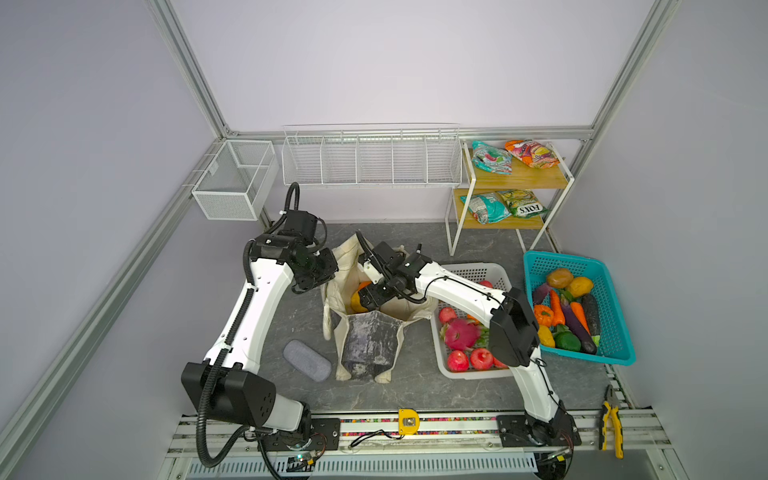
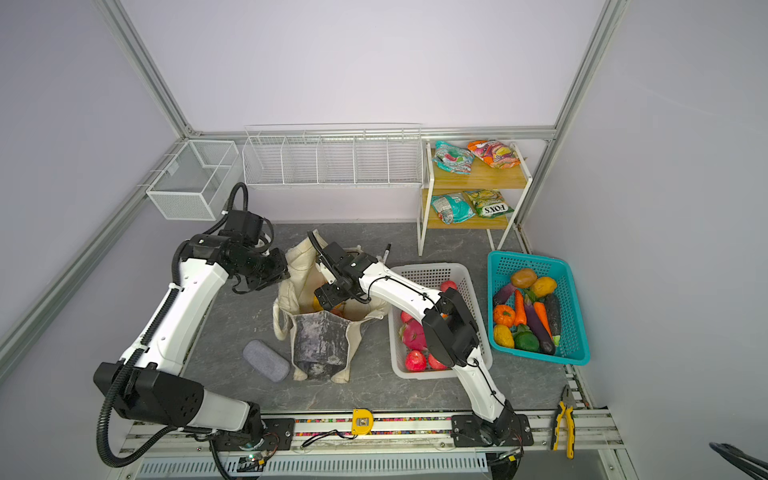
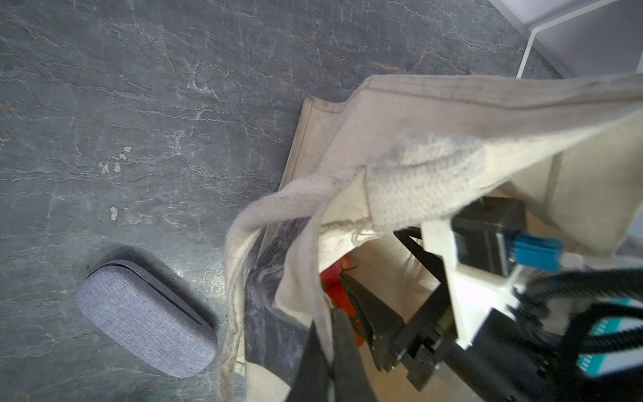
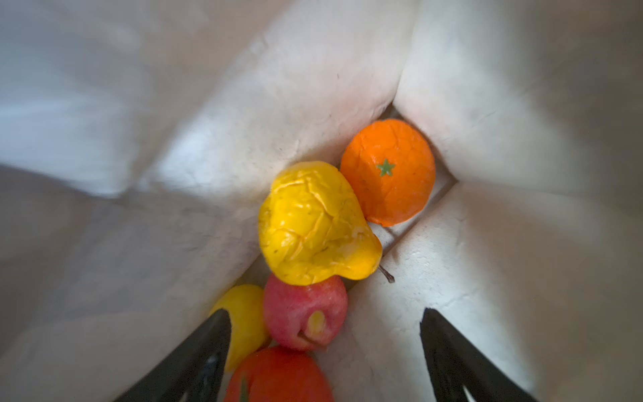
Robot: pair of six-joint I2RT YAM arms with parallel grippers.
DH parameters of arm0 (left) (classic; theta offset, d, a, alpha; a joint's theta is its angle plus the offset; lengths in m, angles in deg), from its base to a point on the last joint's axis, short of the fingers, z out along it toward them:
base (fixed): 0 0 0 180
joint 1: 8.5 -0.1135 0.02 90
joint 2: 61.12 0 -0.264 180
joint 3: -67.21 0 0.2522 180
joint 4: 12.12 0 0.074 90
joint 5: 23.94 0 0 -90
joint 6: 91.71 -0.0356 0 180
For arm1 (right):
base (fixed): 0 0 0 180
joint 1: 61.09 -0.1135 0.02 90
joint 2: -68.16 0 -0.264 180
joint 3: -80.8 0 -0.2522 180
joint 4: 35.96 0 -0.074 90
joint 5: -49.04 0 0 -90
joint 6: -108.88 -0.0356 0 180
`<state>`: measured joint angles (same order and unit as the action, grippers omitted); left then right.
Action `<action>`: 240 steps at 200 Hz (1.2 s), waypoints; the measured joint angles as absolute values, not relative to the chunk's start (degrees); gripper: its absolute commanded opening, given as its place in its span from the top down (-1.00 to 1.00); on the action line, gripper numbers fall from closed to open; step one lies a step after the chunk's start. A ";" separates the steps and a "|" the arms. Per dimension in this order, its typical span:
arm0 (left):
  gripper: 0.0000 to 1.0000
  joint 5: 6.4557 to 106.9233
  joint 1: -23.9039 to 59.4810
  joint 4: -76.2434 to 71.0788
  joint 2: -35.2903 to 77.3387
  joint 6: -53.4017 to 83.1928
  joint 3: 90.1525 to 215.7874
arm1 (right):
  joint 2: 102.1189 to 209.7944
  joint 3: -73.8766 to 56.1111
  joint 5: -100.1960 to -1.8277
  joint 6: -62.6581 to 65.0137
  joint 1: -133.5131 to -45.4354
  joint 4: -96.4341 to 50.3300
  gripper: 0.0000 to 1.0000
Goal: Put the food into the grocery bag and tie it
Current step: 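Raise the right gripper out of the bag toward the teal basket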
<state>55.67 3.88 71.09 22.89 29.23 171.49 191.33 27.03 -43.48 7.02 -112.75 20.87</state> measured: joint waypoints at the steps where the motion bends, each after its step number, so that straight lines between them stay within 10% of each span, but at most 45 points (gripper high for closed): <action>1: 1.00 55.67 3.88 71.09 22.89 29.25 171.49 | 191.20 27.07 -43.48 7.02 -112.75 20.93 -0.76; 145: 1.00 55.67 3.88 70.52 22.89 29.27 171.49 | 178.54 39.77 -34.00 8.44 -110.96 26.83 -0.76; 240: 1.00 55.21 3.88 70.43 22.87 29.25 171.47 | 158.48 20.36 -19.09 -1.90 -93.47 23.51 -0.76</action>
